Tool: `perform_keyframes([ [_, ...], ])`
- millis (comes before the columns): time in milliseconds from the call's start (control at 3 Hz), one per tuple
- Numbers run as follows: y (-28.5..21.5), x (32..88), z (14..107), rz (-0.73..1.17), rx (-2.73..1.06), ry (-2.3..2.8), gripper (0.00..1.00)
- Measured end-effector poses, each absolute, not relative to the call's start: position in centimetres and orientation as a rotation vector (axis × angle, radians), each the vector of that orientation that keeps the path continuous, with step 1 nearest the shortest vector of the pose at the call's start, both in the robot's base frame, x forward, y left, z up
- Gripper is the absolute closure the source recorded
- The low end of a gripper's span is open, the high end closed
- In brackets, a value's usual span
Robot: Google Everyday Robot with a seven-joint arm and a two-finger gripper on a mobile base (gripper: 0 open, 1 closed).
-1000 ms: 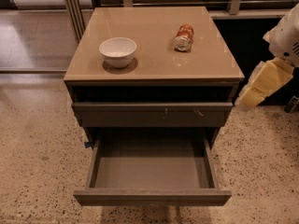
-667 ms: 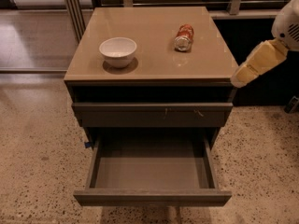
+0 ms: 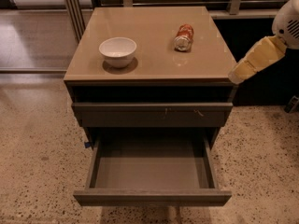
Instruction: Place coke can into middle drawer
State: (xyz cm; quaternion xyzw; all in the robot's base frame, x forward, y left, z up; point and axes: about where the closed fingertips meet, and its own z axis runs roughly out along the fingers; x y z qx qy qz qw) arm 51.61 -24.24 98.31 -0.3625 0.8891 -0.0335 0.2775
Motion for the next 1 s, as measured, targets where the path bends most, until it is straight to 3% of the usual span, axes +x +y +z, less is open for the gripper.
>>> perform_keyframes([
  [333, -23.6, 53.0, 96.6, 0.046, -0.899, 2.395, 0.00],
  [1000, -18.6, 63.4, 94.2, 0.341, -0.692, 2.323, 0.00],
])
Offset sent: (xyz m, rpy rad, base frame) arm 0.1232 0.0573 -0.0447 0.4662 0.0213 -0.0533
